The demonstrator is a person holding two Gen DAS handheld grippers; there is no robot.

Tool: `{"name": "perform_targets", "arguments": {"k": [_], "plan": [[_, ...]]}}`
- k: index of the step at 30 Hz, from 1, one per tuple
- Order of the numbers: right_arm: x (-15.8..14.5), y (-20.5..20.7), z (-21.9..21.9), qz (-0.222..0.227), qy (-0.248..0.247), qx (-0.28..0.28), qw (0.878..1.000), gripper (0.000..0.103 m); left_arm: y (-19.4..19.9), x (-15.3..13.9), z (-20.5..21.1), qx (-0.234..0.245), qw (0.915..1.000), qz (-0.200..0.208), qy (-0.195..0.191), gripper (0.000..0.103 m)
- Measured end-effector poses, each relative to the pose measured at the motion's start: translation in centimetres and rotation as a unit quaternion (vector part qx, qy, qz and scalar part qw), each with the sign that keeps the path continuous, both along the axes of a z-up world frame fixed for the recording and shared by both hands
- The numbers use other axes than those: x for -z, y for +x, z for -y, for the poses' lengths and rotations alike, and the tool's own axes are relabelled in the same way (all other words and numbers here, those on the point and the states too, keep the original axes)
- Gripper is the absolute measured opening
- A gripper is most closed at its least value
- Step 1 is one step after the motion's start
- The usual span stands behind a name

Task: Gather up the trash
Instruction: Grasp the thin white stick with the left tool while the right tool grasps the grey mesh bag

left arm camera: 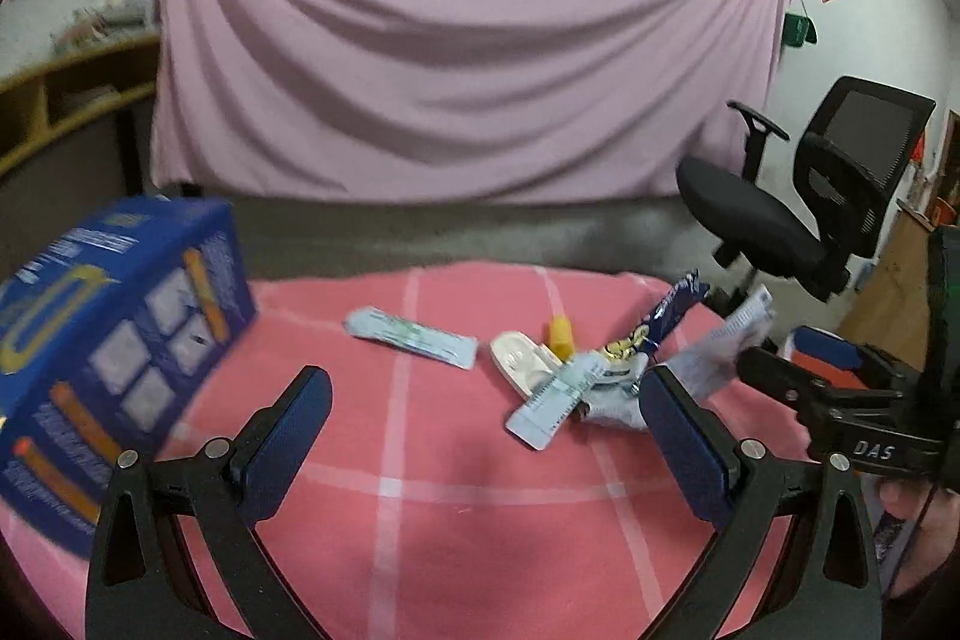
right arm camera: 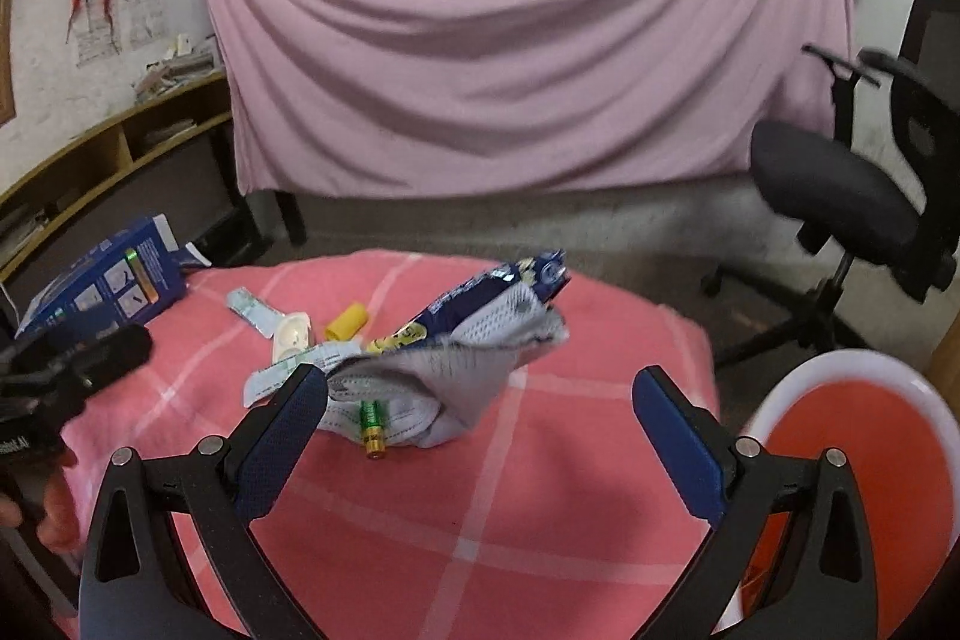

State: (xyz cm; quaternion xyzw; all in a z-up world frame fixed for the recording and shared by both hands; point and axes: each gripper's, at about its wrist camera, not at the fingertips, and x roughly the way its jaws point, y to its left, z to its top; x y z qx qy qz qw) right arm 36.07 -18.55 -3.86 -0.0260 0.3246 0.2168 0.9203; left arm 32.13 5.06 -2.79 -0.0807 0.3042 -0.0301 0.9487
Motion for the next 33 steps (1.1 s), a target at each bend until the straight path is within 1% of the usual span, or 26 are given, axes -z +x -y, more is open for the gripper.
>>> {"name": "perform_targets", "arguments": {"k": [2, 3, 5, 6, 8, 9, 11, 12, 13, 14, 17, 18, 19, 20, 22, 24, 26, 29, 30, 31, 33], "plan": [[0.4, 0.5, -0.1, -0.014, 0.0, -0.003, 1.0, 0.087, 1.2, 0.5, 0.1, 0.019, 0.9996, -0.016, -0.009, 0.093], [0.6, 0.7, -0.2, -0.021, 0.0, -0.004, 1.0, 0.086, 1.8, 0.8, 0.2, 0.026, 0.9993, -0.025, -0.013, 0.091], [0.9, 1.2, -0.2, -0.035, 0.002, -0.005, 0.999, 0.085, 3.1, 1.4, 0.4, 0.047, 0.9973, -0.049, -0.025, 0.077], [0.9, 1.4, -0.2, -0.04, 0.004, -0.005, 0.999, 0.085, 3.7, 1.5, 0.4, 0.055, 0.9962, -0.061, -0.031, 0.074], [1.2, 1.7, -0.2, -0.052, 0.008, -0.004, 0.999, 0.085, 5.0, 2.3, 0.6, 0.07, 0.9927, -0.09, -0.041, 0.064], [1.4, 1.9, -0.1, -0.057, 0.011, -0.003, 0.998, 0.085, 5.1, 2.4, 0.6, 0.076, 0.9913, -0.098, -0.045, 0.061], [1.6, 2.2, 0.2, -0.07, 0.019, -0.001, 0.997, 0.085, 5.9, 2.9, 0.7, 0.088, 0.9875, -0.119, -0.054, 0.052], [1.8, 2.4, 0.2, -0.075, 0.022, 0.0, 0.997, 0.085, 6.1, 2.9, 0.6, 0.092, 0.9863, -0.125, -0.057, 0.05], [1.9, 2.5, 0.2, -0.081, 0.025, 0.0, 0.996, 0.085, 6.3, 2.9, 0.6, 0.094, 0.9854, -0.13, -0.058, 0.046], [2.0, 2.6, 0.2, -0.084, 0.026, 0.0, 0.996, 0.082, 6.4, 3.0, 0.6, 0.096, 0.9847, -0.134, -0.058, 0.041], [2.4, 3.0, 0.3, -0.098, 0.033, -0.003, 0.995, 0.07, 6.7, 2.9, 1.0, 0.102, 0.9833, -0.14, -0.054, 0.03], [2.5, 3.2, 0.4, -0.103, 0.036, -0.005, 0.994, 0.068, 6.8, 2.9, 1.0, 0.104, 0.9831, -0.141, -0.053, 0.028], [2.6, 3.2, 0.4, -0.107, 0.041, -0.007, 0.993, 0.06, 6.8, 2.9, 1.0, 0.105, 0.983, -0.142, -0.052, 0.028], [2.6, 3.3, 0.5, -0.11, 0.044, -0.008, 0.993, 0.049, 6.7, 2.9, 1.1, 0.105, 0.983, -0.141, -0.052, 0.027], [2.8, 3.3, 0.4, -0.114, 0.045, -0.012, 0.992, 0.041, 6.6, 2.8, 1.1, 0.109, 0.9827, -0.14, -0.052, 0.025], [2.8, 3.3, 0.3, -0.117, 0.045, -0.016, 0.992, 0.037, 6.5, 2.8, 1.3, 0.116, 0.9818, -0.141, -0.052, 0.022], [2.7, 3.3, 0.3, -0.116, 0.044, -0.016, 0.992, 0.024, 6.4, 2.9, 1.6, 0.123, 0.9811, -0.141, -0.052, 0.019], [2.7, 3.2, 0.4, -0.114, 0.049, -0.017, 0.992, 0.013, 6.4, 3.0, 2.0, 0.127, 0.9804, -0.141, -0.052, 0.017], [2.6, 3.2, 0.5, -0.114, 0.052, -0.018, 0.992, 0.012, 6.4, 3.0, 2.0, 0.129, 0.9802, -0.141, -0.053, 0.015], [2.6, 3.1, 0.6, -0.114, 0.056, -0.02, 0.992, 0.01, 6.4, 3.1, 2.0, 0.131, 0.9795, -0.142, -0.055, 0.005], [2.5, 3.0, 0.7, -0.11, 0.058, -0.022, 0.992, 0.008, 6.4, 3.1, 1.9, 0.133, 0.9788, -0.146, -0.056, 0.003]]}}
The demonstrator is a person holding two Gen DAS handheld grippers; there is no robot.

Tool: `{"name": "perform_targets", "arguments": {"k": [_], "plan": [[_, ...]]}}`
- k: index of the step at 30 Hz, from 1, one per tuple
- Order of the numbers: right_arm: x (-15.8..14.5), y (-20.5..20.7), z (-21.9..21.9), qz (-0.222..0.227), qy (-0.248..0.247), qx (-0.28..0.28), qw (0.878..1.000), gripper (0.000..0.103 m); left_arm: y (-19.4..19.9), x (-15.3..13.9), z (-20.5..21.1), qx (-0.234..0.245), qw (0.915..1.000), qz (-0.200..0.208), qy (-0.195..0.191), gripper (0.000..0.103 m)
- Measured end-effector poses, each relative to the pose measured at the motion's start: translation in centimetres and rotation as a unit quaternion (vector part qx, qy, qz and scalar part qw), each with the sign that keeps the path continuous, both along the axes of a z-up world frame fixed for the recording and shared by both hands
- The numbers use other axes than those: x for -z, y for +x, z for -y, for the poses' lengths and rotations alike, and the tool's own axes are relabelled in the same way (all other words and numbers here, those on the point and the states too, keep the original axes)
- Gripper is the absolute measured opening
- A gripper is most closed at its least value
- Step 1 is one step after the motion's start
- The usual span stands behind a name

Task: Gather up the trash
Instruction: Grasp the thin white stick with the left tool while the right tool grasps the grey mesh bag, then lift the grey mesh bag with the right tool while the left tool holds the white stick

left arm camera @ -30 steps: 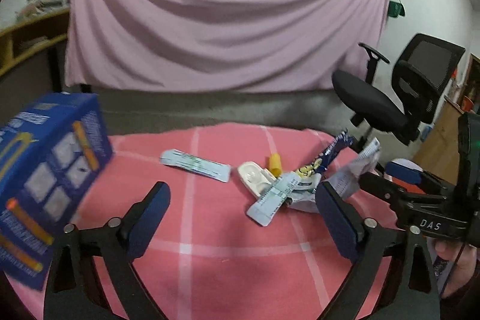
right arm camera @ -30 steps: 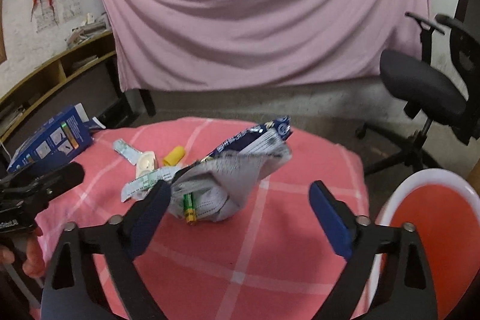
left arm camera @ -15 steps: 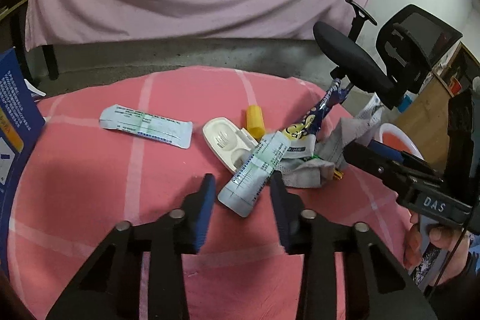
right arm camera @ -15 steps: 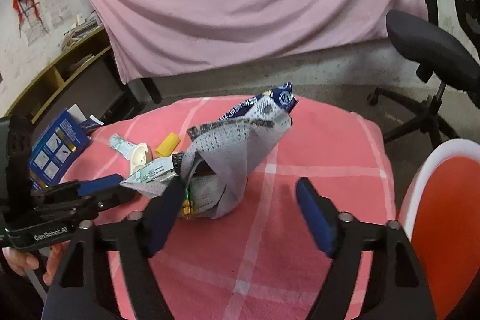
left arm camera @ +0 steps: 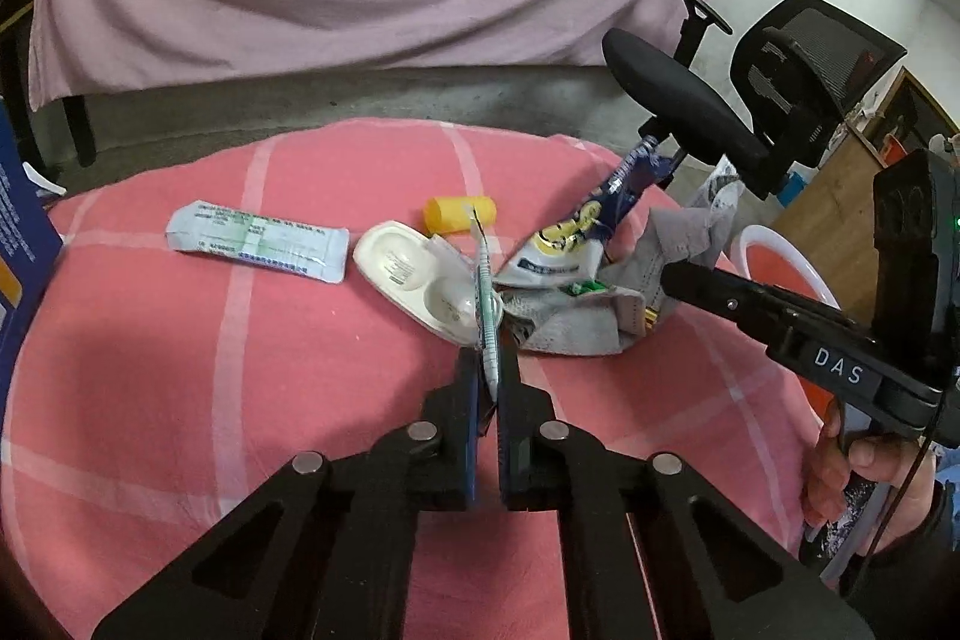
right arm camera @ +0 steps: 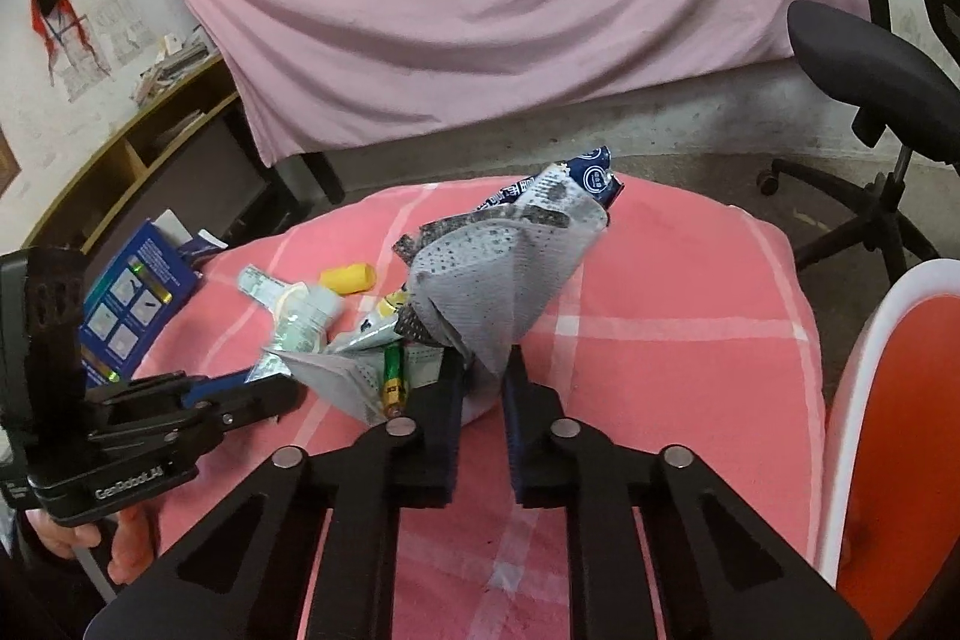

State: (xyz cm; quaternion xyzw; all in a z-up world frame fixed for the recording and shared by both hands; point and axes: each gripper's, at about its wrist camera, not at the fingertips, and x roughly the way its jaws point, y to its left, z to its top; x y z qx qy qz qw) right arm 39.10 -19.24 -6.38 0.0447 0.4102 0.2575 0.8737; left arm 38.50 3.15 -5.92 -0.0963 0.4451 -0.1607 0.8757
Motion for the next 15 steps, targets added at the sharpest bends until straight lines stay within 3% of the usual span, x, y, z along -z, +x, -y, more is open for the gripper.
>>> {"name": "perform_targets", "arguments": {"k": [15], "plan": [[-2.5, -3.9, 0.2, 0.089, 0.001, 0.002, 0.996, 0.005, -3.7, -1.9, -0.6, -0.026, 0.9967, 0.076, -0.007, 0.003]]}}
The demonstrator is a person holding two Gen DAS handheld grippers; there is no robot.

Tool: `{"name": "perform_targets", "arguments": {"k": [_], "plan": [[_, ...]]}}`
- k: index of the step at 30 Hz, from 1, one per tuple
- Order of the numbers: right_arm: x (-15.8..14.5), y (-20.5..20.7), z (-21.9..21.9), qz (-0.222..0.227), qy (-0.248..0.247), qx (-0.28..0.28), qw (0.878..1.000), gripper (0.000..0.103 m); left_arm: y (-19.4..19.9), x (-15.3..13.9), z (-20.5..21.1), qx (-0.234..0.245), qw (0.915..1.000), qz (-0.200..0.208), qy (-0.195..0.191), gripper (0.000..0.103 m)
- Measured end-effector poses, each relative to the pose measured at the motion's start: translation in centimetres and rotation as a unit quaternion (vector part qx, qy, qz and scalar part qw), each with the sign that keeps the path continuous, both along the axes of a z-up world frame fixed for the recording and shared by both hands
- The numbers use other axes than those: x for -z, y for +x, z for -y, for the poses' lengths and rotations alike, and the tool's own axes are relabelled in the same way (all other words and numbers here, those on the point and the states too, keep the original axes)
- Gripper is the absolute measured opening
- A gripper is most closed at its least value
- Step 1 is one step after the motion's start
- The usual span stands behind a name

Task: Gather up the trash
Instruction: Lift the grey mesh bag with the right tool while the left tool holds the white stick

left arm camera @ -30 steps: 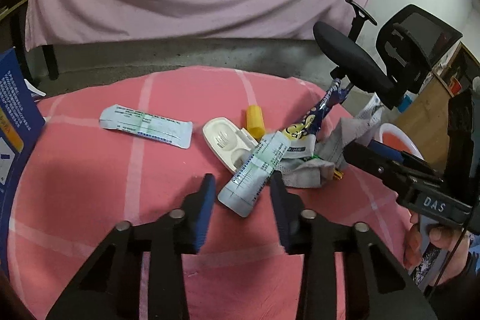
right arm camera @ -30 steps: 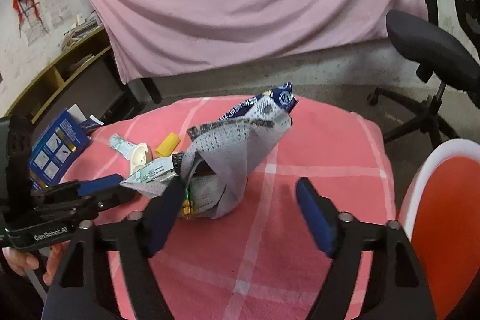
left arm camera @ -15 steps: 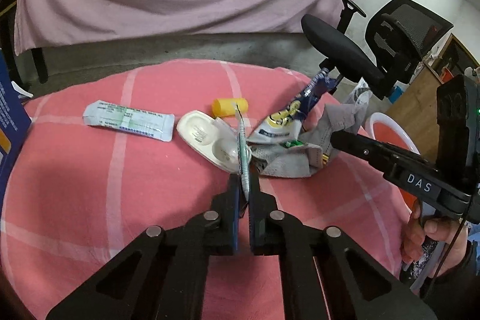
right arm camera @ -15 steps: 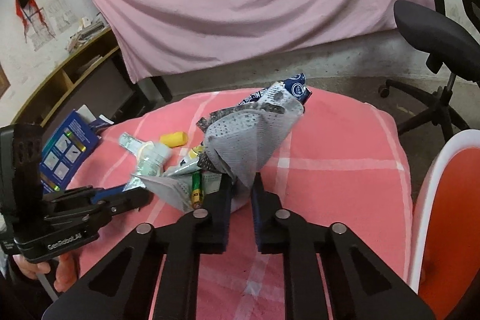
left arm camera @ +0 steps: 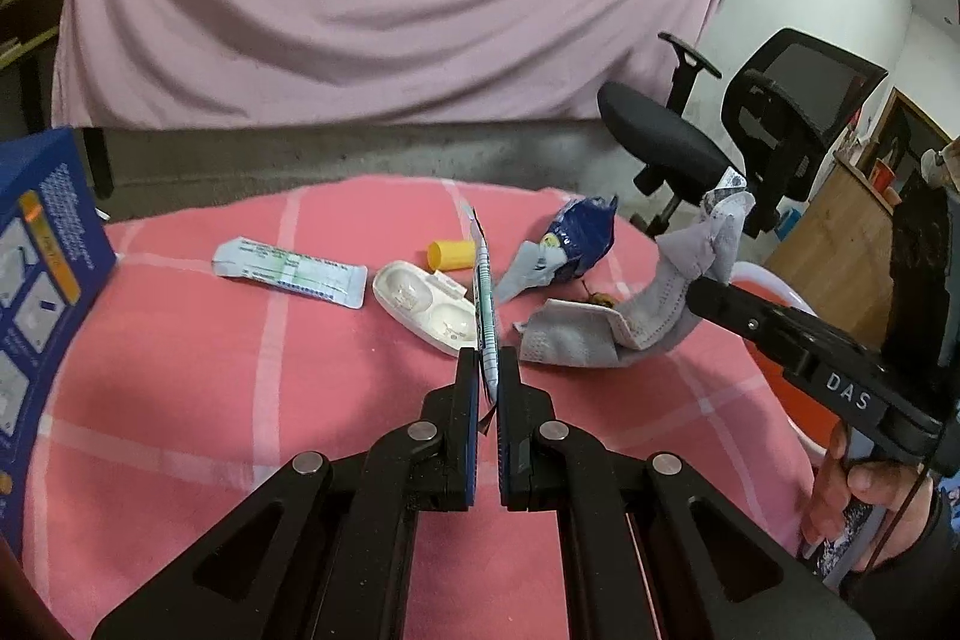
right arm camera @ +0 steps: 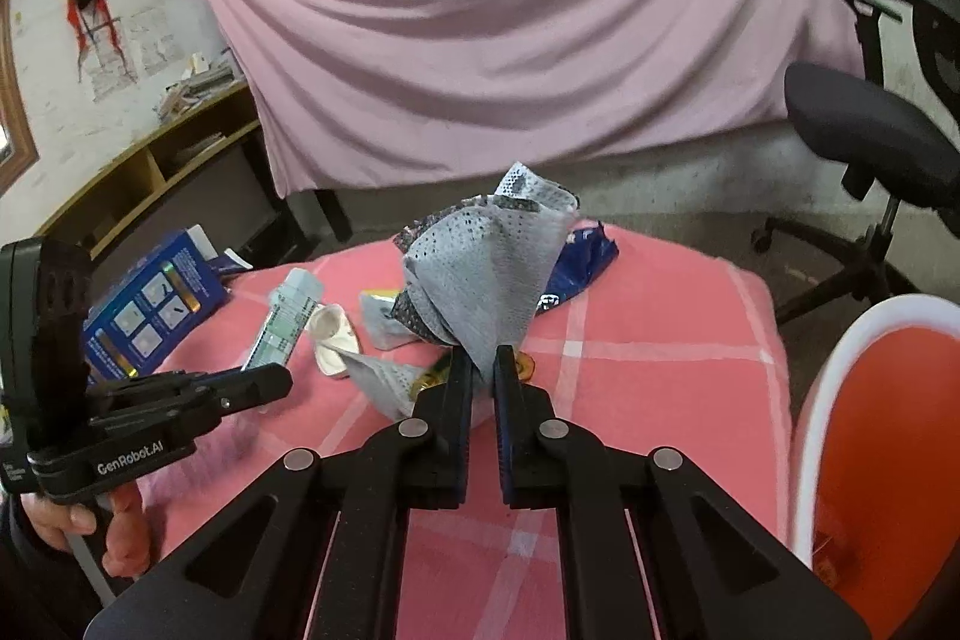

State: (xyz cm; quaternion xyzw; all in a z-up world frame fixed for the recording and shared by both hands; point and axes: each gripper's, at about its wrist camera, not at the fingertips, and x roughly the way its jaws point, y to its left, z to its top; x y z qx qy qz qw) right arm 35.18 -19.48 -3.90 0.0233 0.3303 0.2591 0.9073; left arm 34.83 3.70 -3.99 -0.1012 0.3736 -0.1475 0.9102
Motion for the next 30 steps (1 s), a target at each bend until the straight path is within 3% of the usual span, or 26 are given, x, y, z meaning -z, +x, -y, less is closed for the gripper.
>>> {"name": "perform_targets", "arguments": {"k": [5, 10, 15, 21, 22, 25, 26, 30], "plan": [[-0.9, -1.7, 0.2, 0.037, -0.001, -0.001, 0.999, 0.004, -2.6, -1.3, 0.1, -0.019, 0.9979, 0.062, 0.004, 0.003], [-1.0, -2.4, 0.6, 0.04, 0.004, -0.006, 0.999, 0.004, -5.2, -1.9, 1.1, -0.035, 0.9939, 0.102, 0.021, 0.003], [-1.3, -3.4, 1.4, 0.043, 0.011, -0.007, 0.999, 0.004, -6.8, -1.4, 2.1, -0.041, 0.9946, 0.092, 0.027, 0.003], [-0.5, -2.5, 1.8, 0.0, -0.004, -0.01, 1.0, 0.007, -5.3, -0.2, 2.1, -0.048, 0.9982, 0.029, 0.022, 0.003], [-0.2, -2.1, 1.6, -0.012, -0.007, -0.011, 1.0, 0.013, -5.1, 0.0, 1.9, -0.049, 0.9984, 0.02, 0.018, 0.003], [0.6, -1.0, 1.1, -0.039, -0.01, -0.017, 0.999, 0.045, -4.8, 0.4, 0.8, -0.054, 0.9986, -0.003, 0.0, 0.003], [0.8, -0.8, 1.0, -0.044, -0.011, -0.016, 0.999, 0.05, -4.6, 0.7, 0.4, -0.055, 0.9984, -0.012, -0.011, 0.003], [1.5, 0.2, 0.9, -0.071, -0.019, 0.002, 0.997, 0.054, -4.1, 1.1, -0.7, -0.055, 0.9966, -0.04, -0.045, 0.003]]}}
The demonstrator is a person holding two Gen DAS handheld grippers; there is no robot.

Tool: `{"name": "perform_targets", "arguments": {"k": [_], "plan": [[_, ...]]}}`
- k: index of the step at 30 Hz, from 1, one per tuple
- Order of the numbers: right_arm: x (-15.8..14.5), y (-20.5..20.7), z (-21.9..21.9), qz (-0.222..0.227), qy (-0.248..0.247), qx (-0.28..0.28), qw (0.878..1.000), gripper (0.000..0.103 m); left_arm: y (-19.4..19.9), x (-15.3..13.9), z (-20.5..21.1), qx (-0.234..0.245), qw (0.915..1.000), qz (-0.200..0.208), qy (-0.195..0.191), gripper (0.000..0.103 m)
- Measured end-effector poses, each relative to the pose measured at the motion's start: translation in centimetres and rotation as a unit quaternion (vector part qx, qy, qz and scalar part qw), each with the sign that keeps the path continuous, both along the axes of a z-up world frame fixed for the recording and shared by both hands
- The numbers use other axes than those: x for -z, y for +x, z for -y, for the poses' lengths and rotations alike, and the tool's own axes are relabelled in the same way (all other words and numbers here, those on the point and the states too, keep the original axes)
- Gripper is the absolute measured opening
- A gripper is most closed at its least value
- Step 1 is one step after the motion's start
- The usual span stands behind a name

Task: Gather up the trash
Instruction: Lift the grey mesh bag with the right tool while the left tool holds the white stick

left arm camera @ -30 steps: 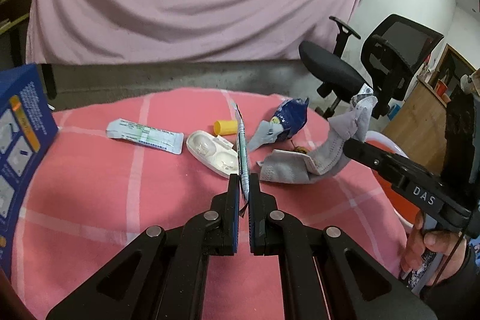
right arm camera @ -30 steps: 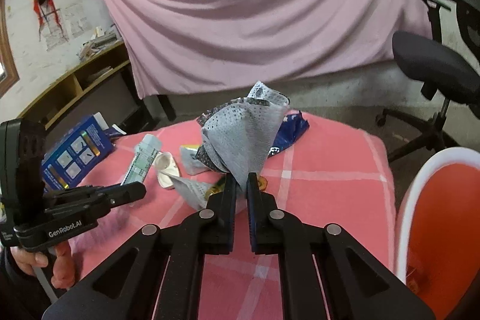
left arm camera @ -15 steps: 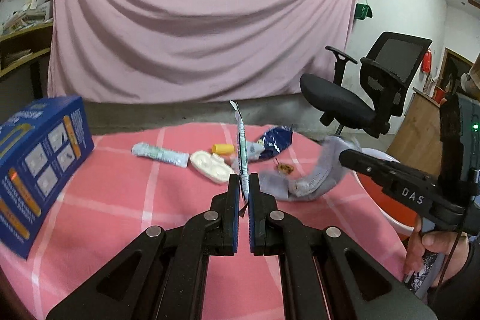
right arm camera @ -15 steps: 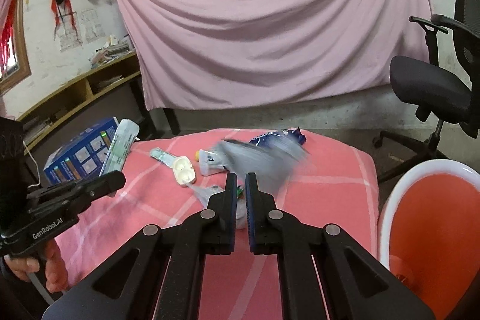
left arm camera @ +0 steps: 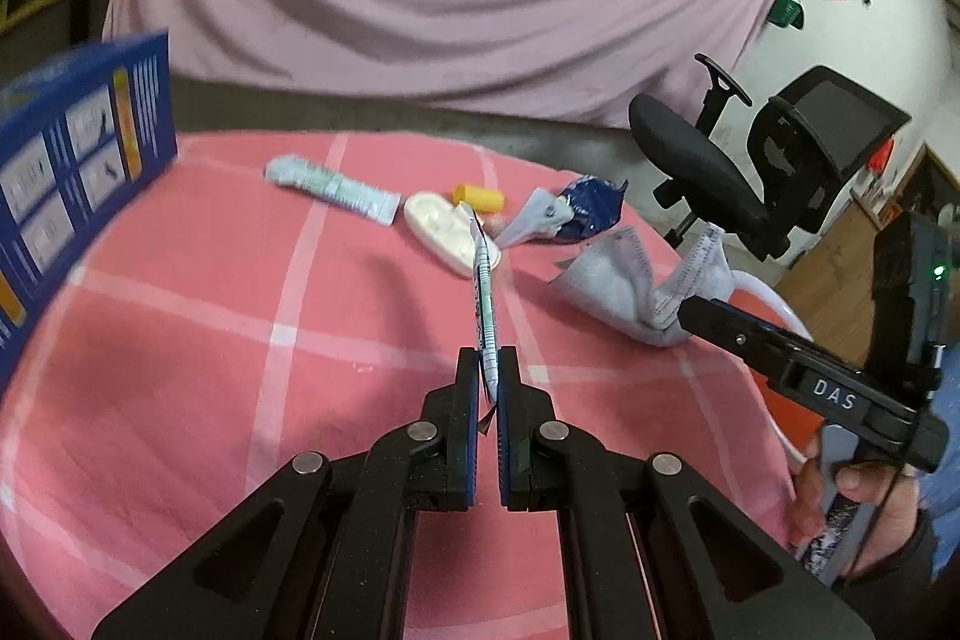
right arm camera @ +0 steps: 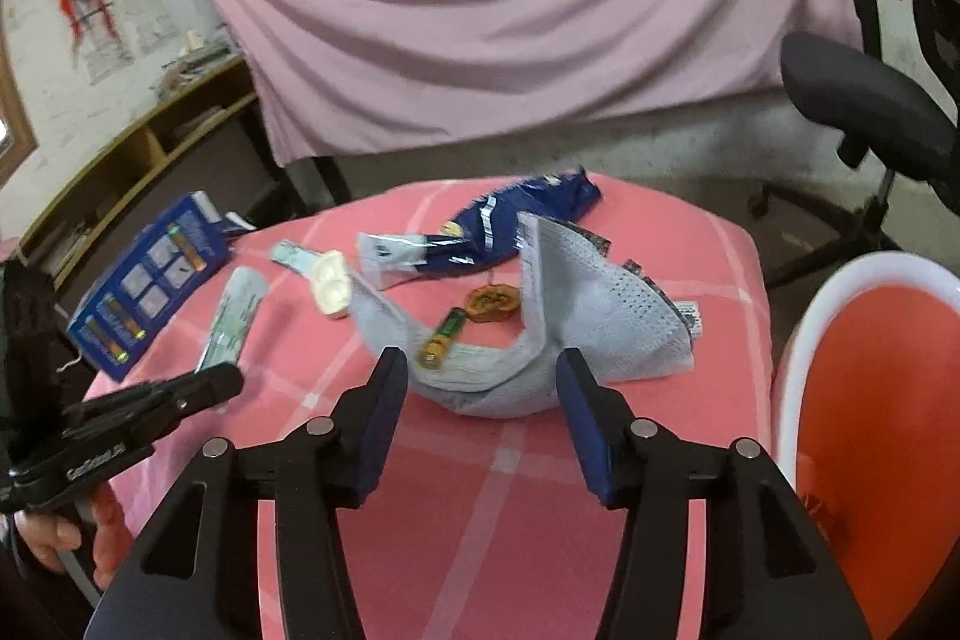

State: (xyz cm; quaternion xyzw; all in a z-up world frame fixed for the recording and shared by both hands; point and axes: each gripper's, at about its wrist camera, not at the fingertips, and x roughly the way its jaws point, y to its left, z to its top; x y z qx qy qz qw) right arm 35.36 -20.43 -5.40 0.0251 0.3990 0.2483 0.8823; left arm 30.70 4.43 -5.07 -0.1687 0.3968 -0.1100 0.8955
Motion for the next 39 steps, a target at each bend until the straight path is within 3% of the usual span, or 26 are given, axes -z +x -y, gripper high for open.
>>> {"name": "perform_targets", "arguments": {"k": [2, 6, 10, 16, 28, 30, 32, 37, 38, 39], "plan": [[0.4, 0.5, 0.1, -0.012, -0.001, 0.003, 1.0, 0.065, 0.3, 0.3, -0.5, 0.001, 0.9998, -0.013, -0.015, 0.003], [0.9, 1.4, 0.0, -0.029, -0.012, 0.014, 0.999, 0.066, 0.7, 0.0, -1.1, 0.002, 0.9993, -0.024, -0.028, 0.003], [1.3, 1.6, -0.1, -0.043, -0.028, 0.015, 0.999, 0.073, 0.7, -0.4, -1.4, 0.006, 0.9993, -0.023, -0.029, 0.003], [1.1, 1.3, 1.0, -0.038, -0.035, 0.03, 0.998, 0.077, 1.0, -0.5, -1.5, 0.006, 0.9992, -0.025, -0.032, 0.003], [2.1, 4.6, 2.7, -0.075, 0.05, 0.055, 0.994, 0.075, 1.0, -0.5, -1.2, 0.006, 0.9992, -0.026, -0.03, 0.003], [2.0, 4.5, 2.2, -0.072, 0.042, 0.05, 0.995, 0.07, 1.0, -0.5, -1.2, 0.006, 0.9992, -0.026, -0.03, 0.003], [2.1, 4.3, 1.6, -0.072, 0.041, 0.036, 0.996, 0.045, 1.0, -0.5, -1.2, 0.005, 0.9992, -0.026, -0.029, 0.003], [1.7, 3.5, 1.2, -0.06, 0.052, 0.02, 0.997, 0.027, 1.0, -0.6, -1.2, 0.006, 0.9992, -0.026, -0.029, 0.003], [1.5, 3.2, 1.3, -0.053, 0.06, 0.017, 0.997, 0.011, 1.1, -0.6, -1.1, 0.006, 0.9992, -0.026, -0.029, 0.003], [1.3, 3.0, 1.3, -0.049, 0.065, 0.014, 0.997, 0.005, 1.2, -0.6, -0.9, 0.007, 0.9992, -0.025, -0.029, 0.003]]}}
